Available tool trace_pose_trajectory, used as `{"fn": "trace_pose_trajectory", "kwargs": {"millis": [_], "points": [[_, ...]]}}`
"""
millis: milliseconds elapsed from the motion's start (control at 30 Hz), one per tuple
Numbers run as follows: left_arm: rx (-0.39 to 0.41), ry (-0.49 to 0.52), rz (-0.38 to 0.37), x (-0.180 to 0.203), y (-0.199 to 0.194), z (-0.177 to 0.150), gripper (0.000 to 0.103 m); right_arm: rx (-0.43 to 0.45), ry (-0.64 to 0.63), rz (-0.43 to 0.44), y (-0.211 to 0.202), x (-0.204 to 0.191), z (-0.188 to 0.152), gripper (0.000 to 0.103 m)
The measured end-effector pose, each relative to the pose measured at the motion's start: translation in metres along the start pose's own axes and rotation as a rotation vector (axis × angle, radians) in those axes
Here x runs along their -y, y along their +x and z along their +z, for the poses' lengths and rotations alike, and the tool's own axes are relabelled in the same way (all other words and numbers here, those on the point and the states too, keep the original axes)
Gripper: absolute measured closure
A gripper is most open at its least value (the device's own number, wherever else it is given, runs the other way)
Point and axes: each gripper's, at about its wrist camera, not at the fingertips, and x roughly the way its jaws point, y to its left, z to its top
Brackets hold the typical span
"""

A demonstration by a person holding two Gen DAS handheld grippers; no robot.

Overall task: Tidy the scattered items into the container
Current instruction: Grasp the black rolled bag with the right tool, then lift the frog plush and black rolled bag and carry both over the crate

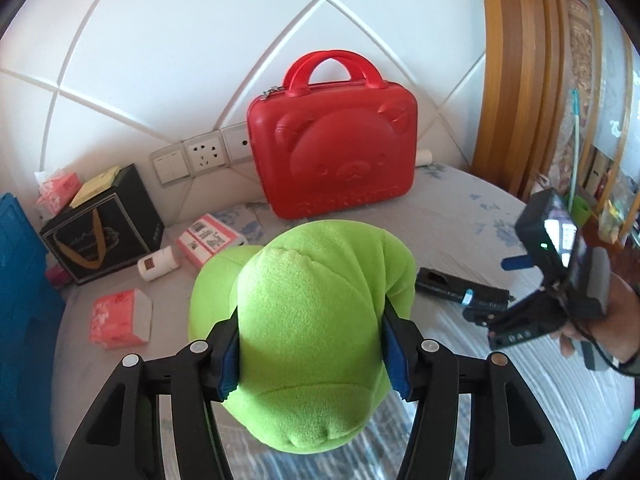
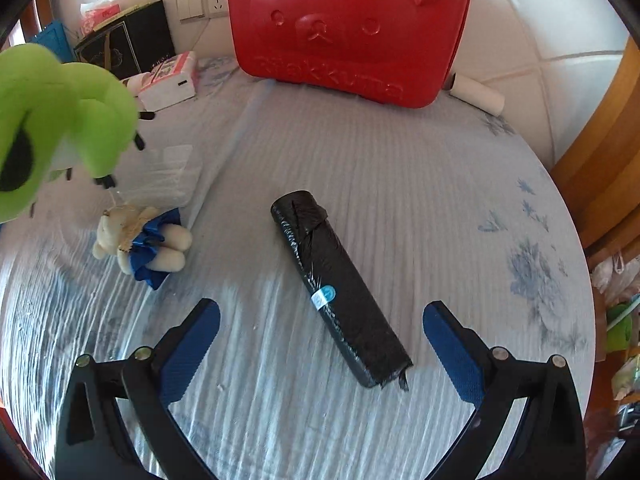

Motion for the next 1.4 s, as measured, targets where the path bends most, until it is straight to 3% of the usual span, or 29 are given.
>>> {"fn": "trace_pose_trajectory", "kwargs": {"millis": [200,300,400,467,533,933,1400], "points": [[-0.004,-0.037,0.036,-0.011,-0.026,-0.019,0.046,-0.053,-0.049,-0.012,0.036,0.001,0.003,0.003],[-0.012,-0.058,0.046,-0.014,-0.032,-0.028,0.046,-0.087,-0.041,-0.002,0.045,0.004,0.002,0.040],[-0.022,-0.069,0.052,-0.014,-0.037,-0.036,0.046,-0.096,-0.037,0.004,0.047,0.003,0.000,0.048],[-0.028,-0.075,0.053,-0.015,-0.039,-0.040,0.046,-0.103,-0.045,0.025,0.046,0.000,0.000,0.062],[-0.029,-0.080,0.055,-0.016,-0.043,-0.041,0.046,-0.111,-0.070,0.018,0.043,-0.008,-0.001,0.066],[0.004,-0.096,0.060,-0.033,-0.080,-0.050,0.045,-0.129,0.040,0.055,-0.003,-0.026,-0.026,0.068],[0.045,-0.070,-0.039,-0.057,-0.135,-0.067,0.045,-0.091,0.125,0.011,-0.100,-0.074,-0.057,0.068]]}}
